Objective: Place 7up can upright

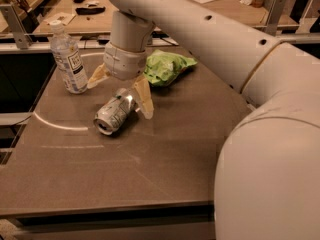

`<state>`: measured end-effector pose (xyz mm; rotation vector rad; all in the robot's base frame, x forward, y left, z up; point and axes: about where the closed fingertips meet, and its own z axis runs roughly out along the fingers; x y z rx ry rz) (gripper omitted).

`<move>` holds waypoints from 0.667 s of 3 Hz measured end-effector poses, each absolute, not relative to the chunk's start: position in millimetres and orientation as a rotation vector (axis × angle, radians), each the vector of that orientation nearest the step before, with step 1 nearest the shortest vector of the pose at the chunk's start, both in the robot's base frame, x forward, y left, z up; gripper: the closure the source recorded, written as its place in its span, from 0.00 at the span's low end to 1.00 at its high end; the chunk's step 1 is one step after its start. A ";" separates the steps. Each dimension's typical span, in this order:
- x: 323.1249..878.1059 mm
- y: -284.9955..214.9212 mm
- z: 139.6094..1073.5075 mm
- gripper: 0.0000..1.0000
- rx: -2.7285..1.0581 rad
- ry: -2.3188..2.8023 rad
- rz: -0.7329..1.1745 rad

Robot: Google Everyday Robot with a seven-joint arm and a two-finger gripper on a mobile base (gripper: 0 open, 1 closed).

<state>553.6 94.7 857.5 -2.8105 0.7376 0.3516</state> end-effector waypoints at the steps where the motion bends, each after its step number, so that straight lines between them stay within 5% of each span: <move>1: 552.8 93.2 857.8 0.00 -2.865 0.709 0.306; 2: 554.0 103.0 856.3 0.00 -2.906 0.670 0.266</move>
Offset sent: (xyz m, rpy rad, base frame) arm -0.0111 0.0042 0.0005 -0.1676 -0.0355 0.1192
